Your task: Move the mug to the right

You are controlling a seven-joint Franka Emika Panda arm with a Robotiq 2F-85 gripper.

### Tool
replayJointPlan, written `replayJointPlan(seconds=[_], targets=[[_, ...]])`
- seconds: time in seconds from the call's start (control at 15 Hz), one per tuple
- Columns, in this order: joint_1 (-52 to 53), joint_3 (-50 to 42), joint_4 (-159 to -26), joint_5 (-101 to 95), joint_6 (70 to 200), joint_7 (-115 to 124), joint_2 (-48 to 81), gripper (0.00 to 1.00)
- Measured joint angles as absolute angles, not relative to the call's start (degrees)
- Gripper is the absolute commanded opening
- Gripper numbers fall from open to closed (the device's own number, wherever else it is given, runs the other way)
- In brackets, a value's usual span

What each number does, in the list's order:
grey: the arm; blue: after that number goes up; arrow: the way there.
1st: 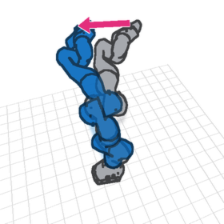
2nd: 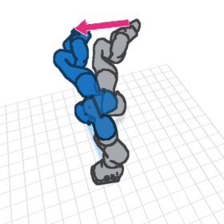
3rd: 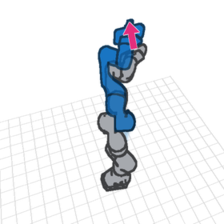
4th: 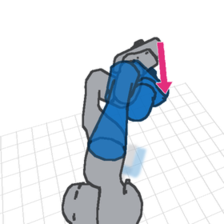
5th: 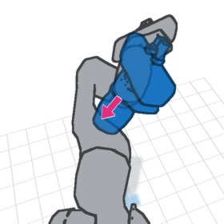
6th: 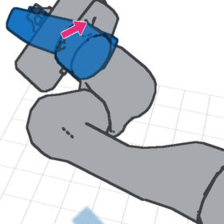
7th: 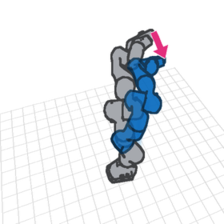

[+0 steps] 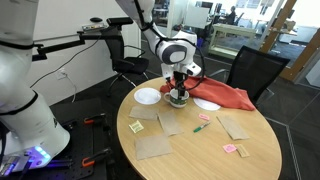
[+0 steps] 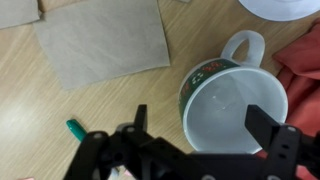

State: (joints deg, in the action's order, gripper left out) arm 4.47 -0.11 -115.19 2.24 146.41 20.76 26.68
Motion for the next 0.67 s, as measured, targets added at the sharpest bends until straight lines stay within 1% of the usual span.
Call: replayJointPlan(seconds=[0.27,0.67], targets=[[5.9,-1.7,-115.1,2.2,150.1,22.0,28.7,1.00],[8.1,-3.7,-114.3,2.2,150.7,24.8,30.7,1.00]])
